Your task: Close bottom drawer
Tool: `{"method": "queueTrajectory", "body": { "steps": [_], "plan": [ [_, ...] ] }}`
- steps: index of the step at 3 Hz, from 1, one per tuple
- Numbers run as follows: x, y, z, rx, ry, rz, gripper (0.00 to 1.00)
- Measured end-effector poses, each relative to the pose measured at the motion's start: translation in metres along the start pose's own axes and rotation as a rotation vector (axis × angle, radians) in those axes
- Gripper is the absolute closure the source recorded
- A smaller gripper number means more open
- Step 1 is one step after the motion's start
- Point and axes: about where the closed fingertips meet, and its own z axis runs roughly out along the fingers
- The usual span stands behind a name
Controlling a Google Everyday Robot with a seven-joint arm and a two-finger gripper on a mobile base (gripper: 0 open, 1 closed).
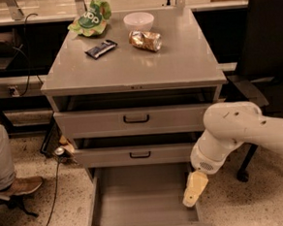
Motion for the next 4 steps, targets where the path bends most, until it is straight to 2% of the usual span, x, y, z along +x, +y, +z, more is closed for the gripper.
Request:
{"method": "queueTrajectory", "body": {
  "steps": [2,4],
  "plan": [
    [0.058,-0.007,0.139,-0.105,0.051,0.231,0.0],
    [0.111,0.001,0.249,-0.217,0.002,0.421,0.0]
  ]
}}
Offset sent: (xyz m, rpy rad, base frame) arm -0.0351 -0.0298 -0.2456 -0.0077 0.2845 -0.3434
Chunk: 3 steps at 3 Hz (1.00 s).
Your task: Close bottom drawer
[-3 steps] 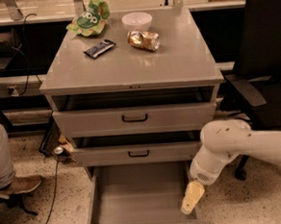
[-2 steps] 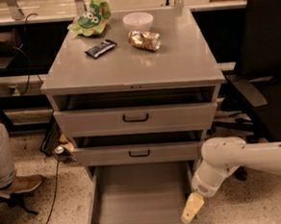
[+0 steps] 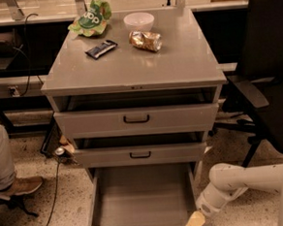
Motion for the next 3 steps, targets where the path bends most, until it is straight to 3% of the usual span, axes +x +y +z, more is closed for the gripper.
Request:
{"method": "queueTrajectory", "body": {
  "steps": [1,3],
  "plan": [
    [0.02,-0.011,0.04,-0.053,-0.01,0.055,0.19],
    [0.049,-0.02,0.09,-0.091,0.003,0.124,0.65]
  ]
}}
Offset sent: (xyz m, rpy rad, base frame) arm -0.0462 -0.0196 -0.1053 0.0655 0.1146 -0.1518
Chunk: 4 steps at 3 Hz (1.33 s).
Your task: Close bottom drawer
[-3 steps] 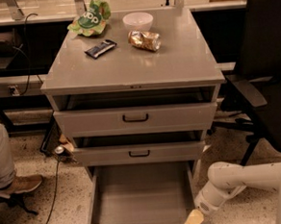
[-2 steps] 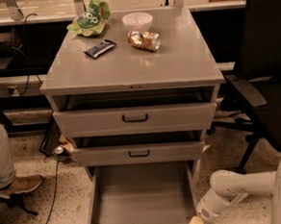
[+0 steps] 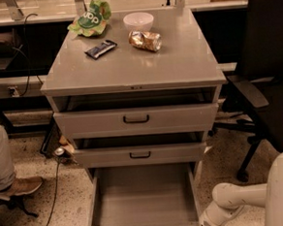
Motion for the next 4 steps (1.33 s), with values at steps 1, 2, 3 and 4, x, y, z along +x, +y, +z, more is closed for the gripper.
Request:
{"method": "queueTrajectory", "body": {
  "steps": [1,2,3,4],
  "plan": [
    [0.002,0.001,0.004,-0.006,0.004,0.002,0.95],
    [0.003,0.001,0.005,-0.007,0.006,0.002,1.0],
    [0.004,-0.004,0.018,-0.02,0.004,-0.005,1.0],
    [-0.006,-0.019,0.057,-0.021,0.002,-0.081,1.0]
  ]
}}
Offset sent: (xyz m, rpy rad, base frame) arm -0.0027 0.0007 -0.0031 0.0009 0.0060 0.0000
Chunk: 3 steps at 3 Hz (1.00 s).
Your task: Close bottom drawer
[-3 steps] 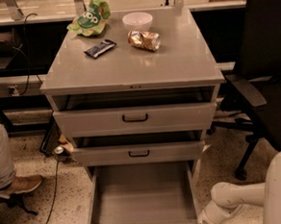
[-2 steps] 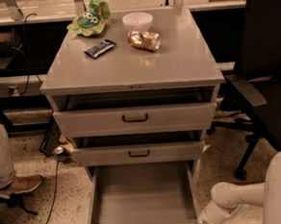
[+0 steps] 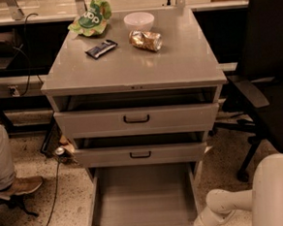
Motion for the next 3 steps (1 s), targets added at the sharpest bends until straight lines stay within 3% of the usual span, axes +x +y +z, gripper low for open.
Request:
{"method": "queueTrajectory", "body": {
  "steps": [2,3],
  "plan": [
    [-0.024,-0.018,0.026,0.034,-0.076,-0.063,1.0],
    [-0.026,-0.018,0.027,0.033,-0.08,-0.07,1.0]
  ]
}}
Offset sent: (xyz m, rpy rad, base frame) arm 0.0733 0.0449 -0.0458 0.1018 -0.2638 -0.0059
